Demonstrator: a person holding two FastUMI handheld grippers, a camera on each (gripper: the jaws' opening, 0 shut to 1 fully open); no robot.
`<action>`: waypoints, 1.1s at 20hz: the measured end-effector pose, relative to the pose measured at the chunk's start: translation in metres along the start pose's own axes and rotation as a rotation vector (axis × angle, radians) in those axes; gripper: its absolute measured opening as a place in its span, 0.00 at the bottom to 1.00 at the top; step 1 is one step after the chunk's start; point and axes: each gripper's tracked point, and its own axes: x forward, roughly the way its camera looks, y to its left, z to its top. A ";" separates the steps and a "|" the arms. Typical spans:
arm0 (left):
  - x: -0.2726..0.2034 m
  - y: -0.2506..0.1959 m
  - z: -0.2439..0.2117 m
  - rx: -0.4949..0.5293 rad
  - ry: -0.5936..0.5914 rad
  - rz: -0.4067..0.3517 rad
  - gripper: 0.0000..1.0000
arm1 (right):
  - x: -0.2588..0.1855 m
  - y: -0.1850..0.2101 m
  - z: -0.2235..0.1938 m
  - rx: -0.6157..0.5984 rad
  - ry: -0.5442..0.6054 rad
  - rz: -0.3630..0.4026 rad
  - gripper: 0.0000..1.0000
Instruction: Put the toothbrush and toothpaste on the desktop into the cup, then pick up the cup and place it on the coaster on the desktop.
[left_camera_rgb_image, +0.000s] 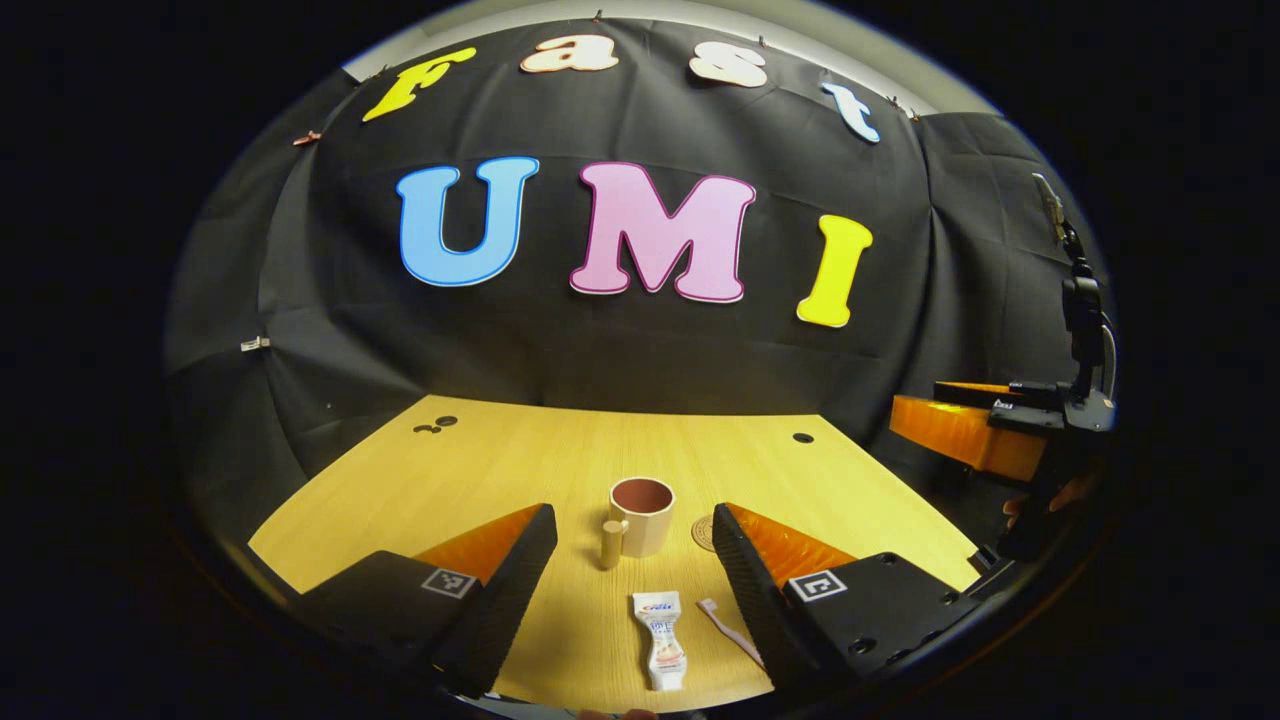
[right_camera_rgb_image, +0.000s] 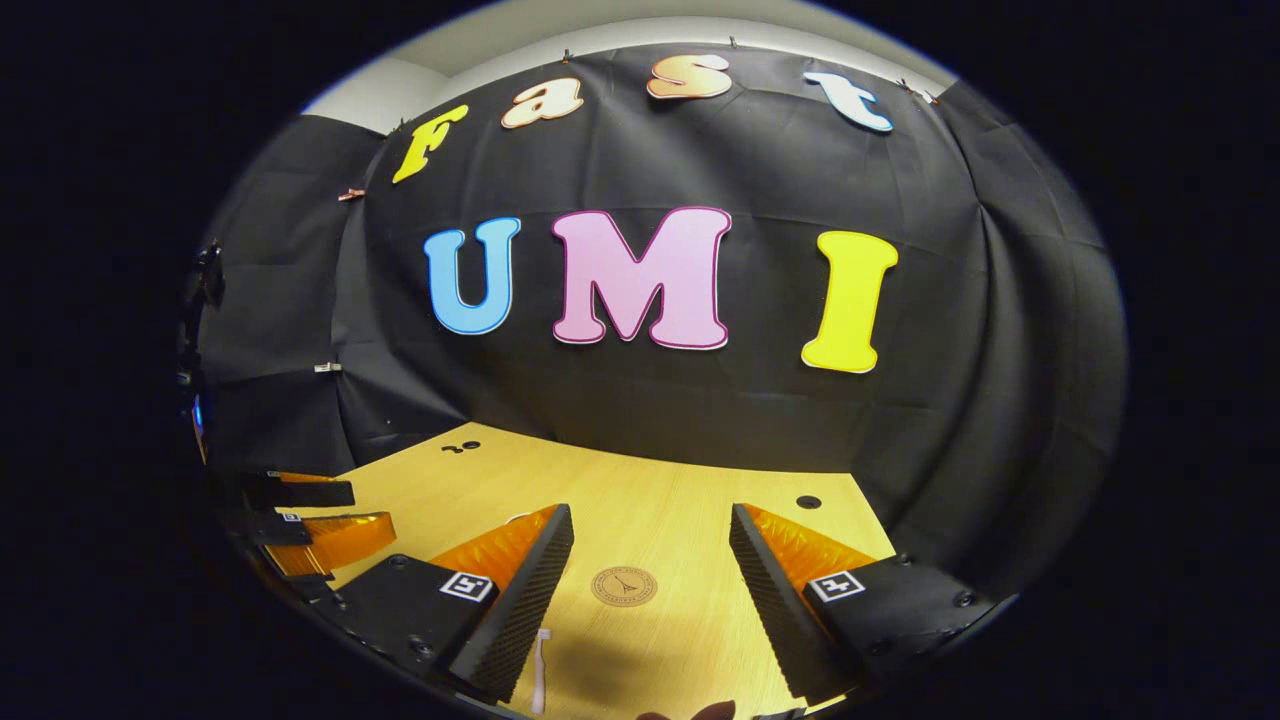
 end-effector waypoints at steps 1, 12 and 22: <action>0.002 -0.001 -0.005 -0.002 0.021 -0.002 0.98 | 0.001 -0.001 -0.001 0.000 0.003 0.001 0.97; 0.038 -0.023 -0.139 0.025 0.448 0.006 0.98 | 0.000 -0.032 -0.024 0.020 0.069 -0.011 0.97; 0.074 -0.022 -0.215 0.051 0.690 0.023 0.94 | 0.001 -0.059 -0.044 0.059 0.132 -0.024 0.97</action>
